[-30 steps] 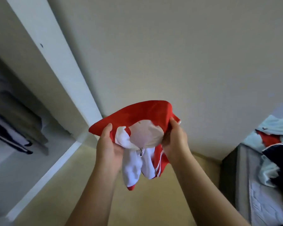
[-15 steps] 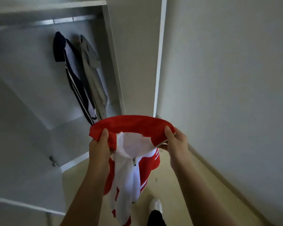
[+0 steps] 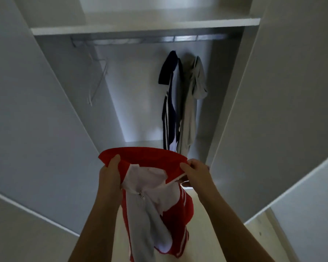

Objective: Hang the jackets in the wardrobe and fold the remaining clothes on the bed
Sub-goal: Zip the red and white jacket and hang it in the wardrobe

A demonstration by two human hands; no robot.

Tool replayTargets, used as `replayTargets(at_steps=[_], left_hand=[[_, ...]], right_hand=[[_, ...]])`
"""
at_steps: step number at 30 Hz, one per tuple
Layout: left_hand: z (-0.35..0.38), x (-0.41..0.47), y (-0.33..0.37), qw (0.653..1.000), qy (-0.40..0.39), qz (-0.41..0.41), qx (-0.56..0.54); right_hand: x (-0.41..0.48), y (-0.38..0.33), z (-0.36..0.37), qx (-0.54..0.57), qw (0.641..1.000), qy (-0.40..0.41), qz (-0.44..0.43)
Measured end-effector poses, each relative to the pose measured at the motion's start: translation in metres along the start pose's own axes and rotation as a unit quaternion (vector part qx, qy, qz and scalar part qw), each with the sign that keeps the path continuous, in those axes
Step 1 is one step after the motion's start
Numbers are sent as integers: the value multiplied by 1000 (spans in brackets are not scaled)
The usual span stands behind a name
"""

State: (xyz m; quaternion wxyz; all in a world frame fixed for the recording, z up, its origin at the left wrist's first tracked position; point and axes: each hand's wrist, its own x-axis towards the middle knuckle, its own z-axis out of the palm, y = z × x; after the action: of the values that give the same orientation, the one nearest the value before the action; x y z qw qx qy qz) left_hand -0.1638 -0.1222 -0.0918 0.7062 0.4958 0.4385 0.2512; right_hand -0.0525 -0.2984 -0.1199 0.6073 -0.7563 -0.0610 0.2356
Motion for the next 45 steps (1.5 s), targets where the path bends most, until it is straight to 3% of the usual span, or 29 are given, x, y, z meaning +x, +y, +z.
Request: replayTargets(at_steps=[5,14,17,21,29,45], left_hand=[[-17,83,36,996,73,2,-42],[-33,220,99,999,7,21,-28],[-37,253,120,998,22,12,-50],[-48,286,136,995,40,-25,-91],[-50,327,156,983,84,-63,-149],[-61,351,157,978,90,-82,-168]], right_hand=[[84,-19,62,-67,995,-74,-1],[214,-87,181,-127,985,-112,22],[246,-107,214,-153,979,-129,24],[286,-138,258,-190,971,-132,-62],[359,-206,353,-37,987,-154,19],[382,-227,420,-25,982,-177,62]])
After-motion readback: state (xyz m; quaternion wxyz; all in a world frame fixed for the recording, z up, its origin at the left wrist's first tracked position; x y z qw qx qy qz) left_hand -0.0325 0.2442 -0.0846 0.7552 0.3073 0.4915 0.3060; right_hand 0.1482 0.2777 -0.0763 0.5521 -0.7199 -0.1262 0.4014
